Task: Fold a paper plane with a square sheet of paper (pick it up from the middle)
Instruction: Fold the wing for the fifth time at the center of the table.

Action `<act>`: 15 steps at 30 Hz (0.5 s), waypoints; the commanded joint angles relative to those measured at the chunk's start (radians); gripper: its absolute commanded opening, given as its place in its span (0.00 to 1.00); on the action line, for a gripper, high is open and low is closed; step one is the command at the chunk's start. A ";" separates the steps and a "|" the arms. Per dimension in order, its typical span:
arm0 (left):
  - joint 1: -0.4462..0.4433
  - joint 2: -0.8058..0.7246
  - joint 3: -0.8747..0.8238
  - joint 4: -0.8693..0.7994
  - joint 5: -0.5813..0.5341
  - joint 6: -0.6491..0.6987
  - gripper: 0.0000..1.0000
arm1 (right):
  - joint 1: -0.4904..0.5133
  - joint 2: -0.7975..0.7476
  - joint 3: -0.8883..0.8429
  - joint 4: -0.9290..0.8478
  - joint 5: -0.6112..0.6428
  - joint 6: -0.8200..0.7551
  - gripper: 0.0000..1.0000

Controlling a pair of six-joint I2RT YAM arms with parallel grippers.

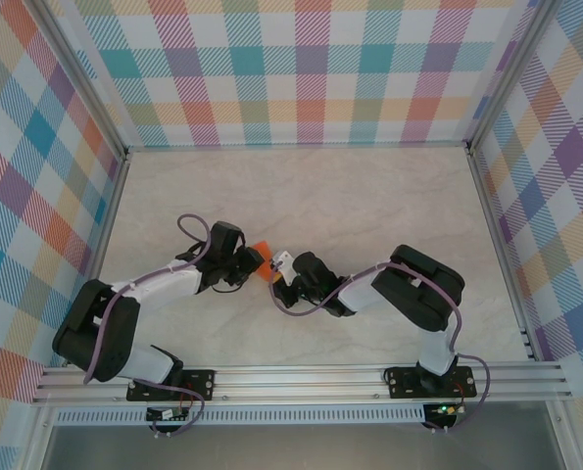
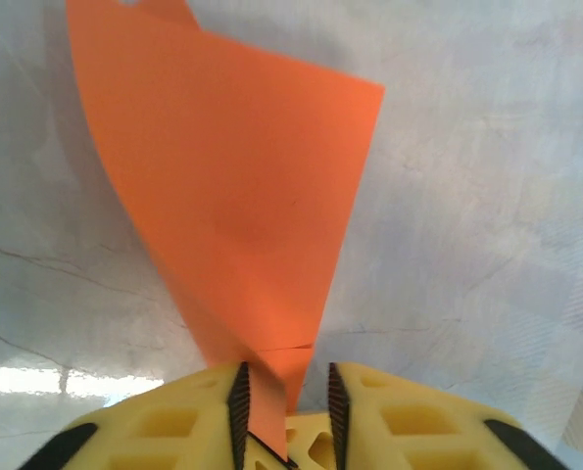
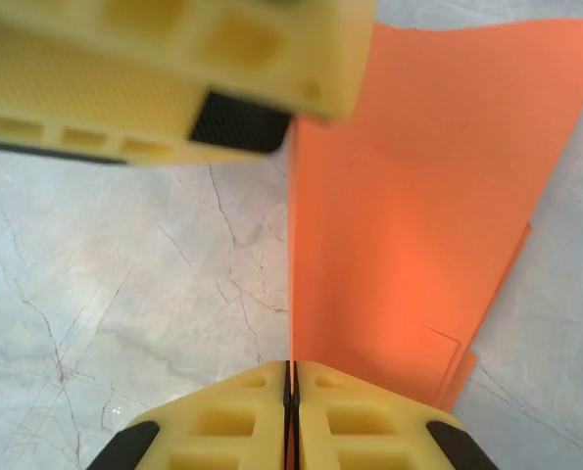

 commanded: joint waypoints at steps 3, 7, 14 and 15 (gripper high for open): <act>0.041 -0.059 -0.036 -0.006 0.021 0.061 0.40 | -0.025 0.036 -0.001 -0.002 -0.111 0.086 0.11; 0.055 -0.078 -0.050 0.019 0.041 0.095 0.45 | -0.046 0.044 0.004 -0.009 -0.148 0.139 0.11; 0.060 -0.100 -0.087 0.073 0.042 0.128 0.49 | -0.110 0.071 0.005 0.030 -0.245 0.277 0.09; 0.060 -0.099 -0.093 0.087 0.046 0.130 0.49 | -0.119 0.077 0.005 0.037 -0.258 0.296 0.09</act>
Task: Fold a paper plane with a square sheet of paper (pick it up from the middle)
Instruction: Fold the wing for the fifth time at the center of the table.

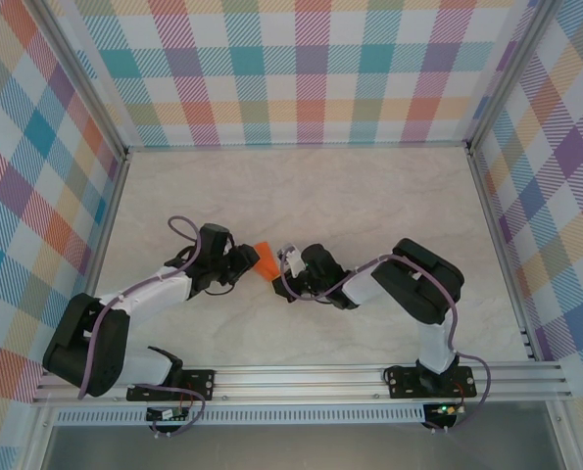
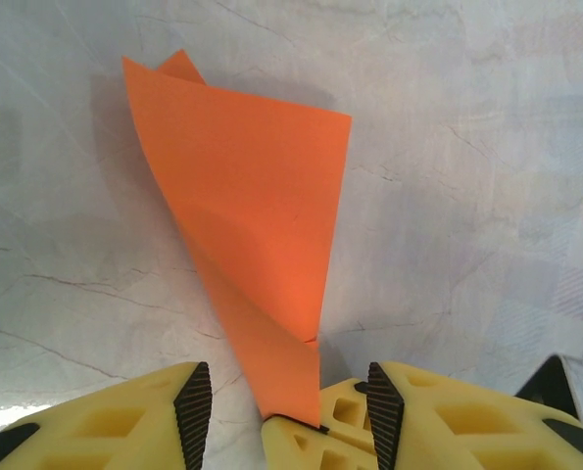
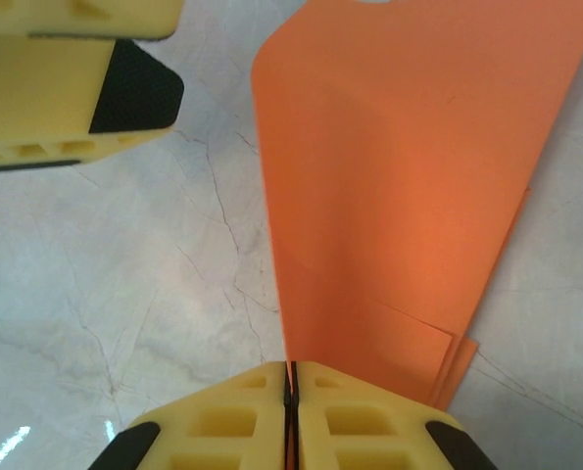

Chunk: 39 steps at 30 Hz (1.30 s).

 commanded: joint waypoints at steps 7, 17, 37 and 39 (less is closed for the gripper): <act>0.011 -0.013 -0.057 0.111 0.047 0.047 0.48 | -0.078 0.064 -0.021 0.061 -0.102 0.208 0.08; 0.009 0.050 -0.064 0.182 0.078 0.059 0.35 | -0.114 0.070 -0.018 0.044 -0.117 0.310 0.06; -0.006 0.211 0.012 0.261 0.139 0.102 0.23 | -0.139 0.119 0.035 -0.100 -0.191 0.358 0.05; -0.007 0.225 0.018 0.265 0.141 0.102 0.22 | -0.143 0.123 0.038 -0.106 -0.198 0.372 0.05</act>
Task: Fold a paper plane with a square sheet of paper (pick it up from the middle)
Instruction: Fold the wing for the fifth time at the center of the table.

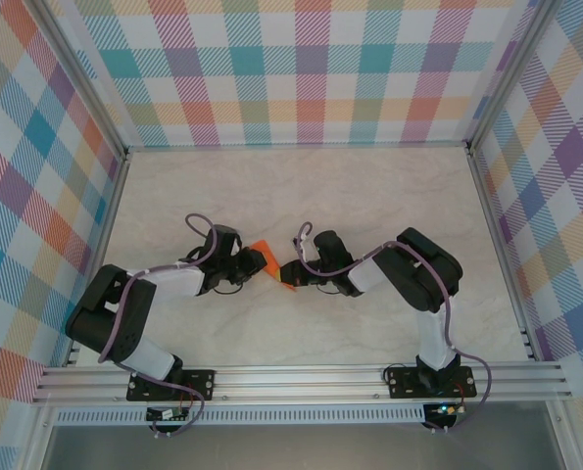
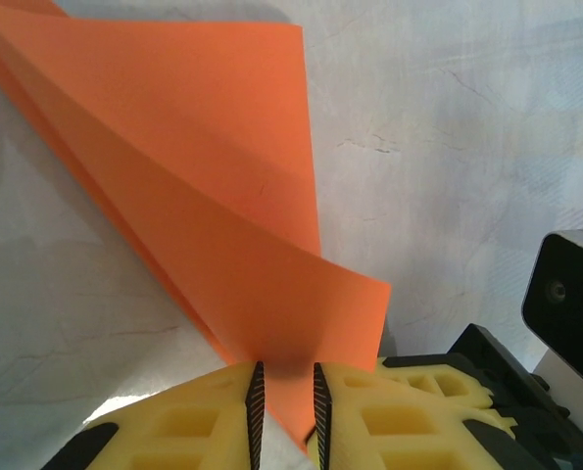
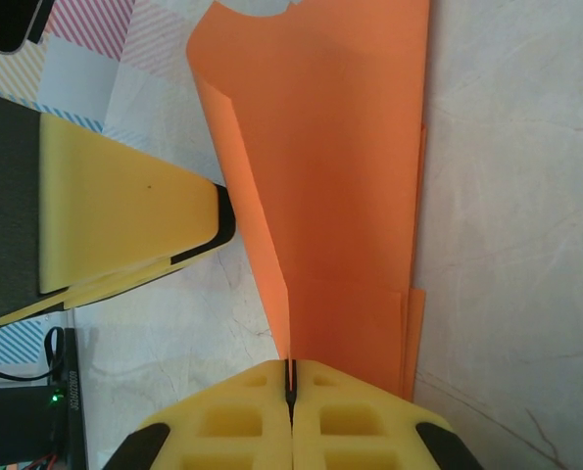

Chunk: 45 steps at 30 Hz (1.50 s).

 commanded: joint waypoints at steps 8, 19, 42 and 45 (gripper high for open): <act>-0.009 0.039 0.030 0.033 0.020 0.031 0.19 | -0.019 0.073 0.008 -0.154 0.037 0.034 0.05; -0.009 0.069 0.041 0.004 -0.007 0.033 0.14 | -0.023 0.082 0.020 -0.188 0.032 0.033 0.06; -0.008 0.120 0.074 -0.030 -0.026 0.076 0.12 | -0.024 0.093 0.031 -0.228 0.038 0.030 0.04; -0.009 0.127 0.074 -0.022 -0.023 0.090 0.12 | -0.024 0.094 0.030 -0.226 0.037 0.032 0.04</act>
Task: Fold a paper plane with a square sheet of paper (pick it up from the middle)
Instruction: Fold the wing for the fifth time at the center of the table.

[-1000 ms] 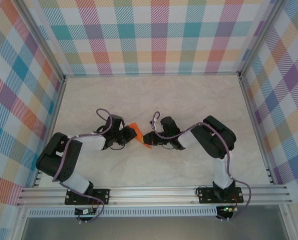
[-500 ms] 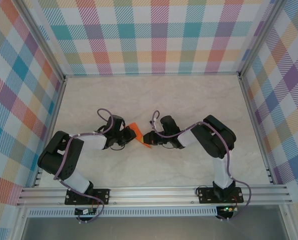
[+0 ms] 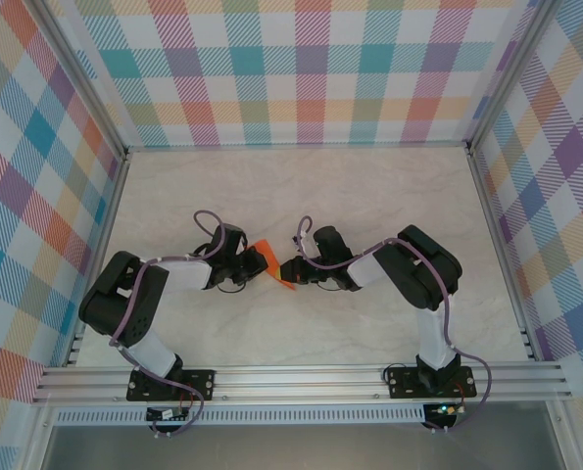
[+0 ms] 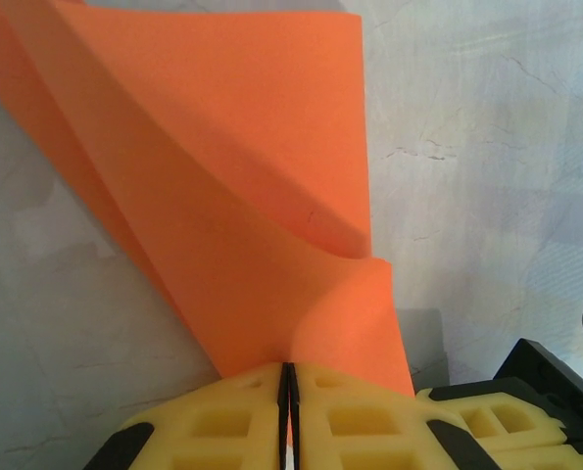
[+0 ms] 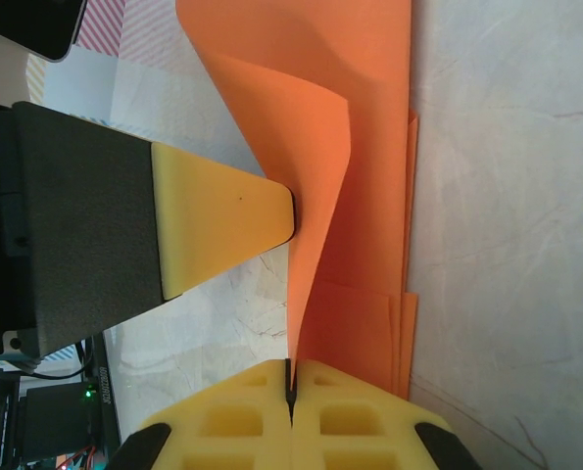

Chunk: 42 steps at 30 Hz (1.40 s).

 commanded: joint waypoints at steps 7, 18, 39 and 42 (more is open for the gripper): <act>-0.003 0.046 0.039 -0.038 -0.020 0.057 0.11 | -0.004 0.080 -0.015 -0.146 0.097 -0.010 0.04; -0.004 0.072 0.071 -0.147 -0.038 0.088 0.08 | -0.009 -0.035 0.044 -0.308 0.064 -0.014 0.17; -0.010 0.072 0.070 -0.136 -0.016 0.082 0.08 | -0.007 -0.138 0.170 -0.600 -0.003 -0.045 0.23; -0.011 0.071 0.069 -0.135 -0.013 0.081 0.08 | -0.007 -0.130 0.172 -0.607 -0.015 -0.040 0.22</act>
